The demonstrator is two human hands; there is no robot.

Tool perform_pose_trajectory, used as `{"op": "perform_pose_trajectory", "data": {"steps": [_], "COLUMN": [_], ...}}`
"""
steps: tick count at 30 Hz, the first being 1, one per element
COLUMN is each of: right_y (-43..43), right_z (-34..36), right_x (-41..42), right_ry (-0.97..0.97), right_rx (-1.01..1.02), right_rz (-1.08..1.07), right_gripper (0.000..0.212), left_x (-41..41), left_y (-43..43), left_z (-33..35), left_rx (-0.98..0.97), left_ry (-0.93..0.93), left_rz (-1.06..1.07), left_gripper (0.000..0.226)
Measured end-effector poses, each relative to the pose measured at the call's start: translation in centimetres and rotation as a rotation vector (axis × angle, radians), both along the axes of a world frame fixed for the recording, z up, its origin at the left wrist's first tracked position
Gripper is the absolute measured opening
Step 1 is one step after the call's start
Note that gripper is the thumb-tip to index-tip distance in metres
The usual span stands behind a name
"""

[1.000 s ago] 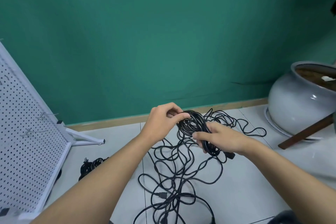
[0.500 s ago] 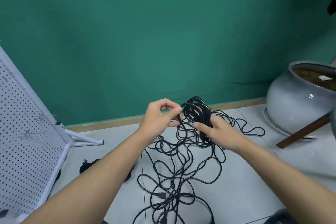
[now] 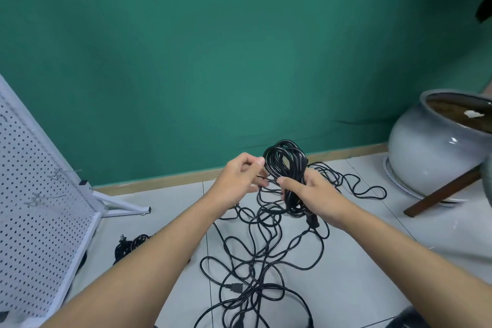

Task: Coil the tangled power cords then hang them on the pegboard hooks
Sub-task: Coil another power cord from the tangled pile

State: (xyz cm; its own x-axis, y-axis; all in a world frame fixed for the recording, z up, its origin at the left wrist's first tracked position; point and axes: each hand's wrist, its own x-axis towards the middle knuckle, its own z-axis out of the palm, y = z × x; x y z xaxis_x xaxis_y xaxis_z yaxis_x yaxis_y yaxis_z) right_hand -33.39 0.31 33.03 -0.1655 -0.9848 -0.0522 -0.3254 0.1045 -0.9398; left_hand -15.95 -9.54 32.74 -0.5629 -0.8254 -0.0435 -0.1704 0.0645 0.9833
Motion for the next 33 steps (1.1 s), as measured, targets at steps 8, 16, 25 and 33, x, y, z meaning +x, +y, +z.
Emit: {"op": "perform_pose_trajectory", "data": {"steps": [8,16,25,33], "right_y": [0.2,-0.2,0.5,0.8], "right_z": [0.8,-0.6,-0.3,0.1], "right_x": [-0.2,-1.6,-0.9,-0.9], "right_ry": [-0.189,0.186,0.104,0.077], "right_rx": [-0.024,0.112,0.259,0.286], "right_rz": [-0.039,-0.111,0.208,0.250], "right_gripper": [0.028,0.035,0.059,0.063], "left_x": [1.3,1.2,0.8,0.9], "left_y": [0.0,-0.6,0.3,0.4], "left_z": [-5.4,-2.4,-0.3,0.1], "left_rx": [-0.418,-0.596,-0.765,-1.002], "left_ry": [-0.671,-0.429,-0.131,-0.145], "left_rz": [-0.477,-0.236,-0.068,-0.143], "left_gripper": [0.023,0.006,0.027,0.025]}}
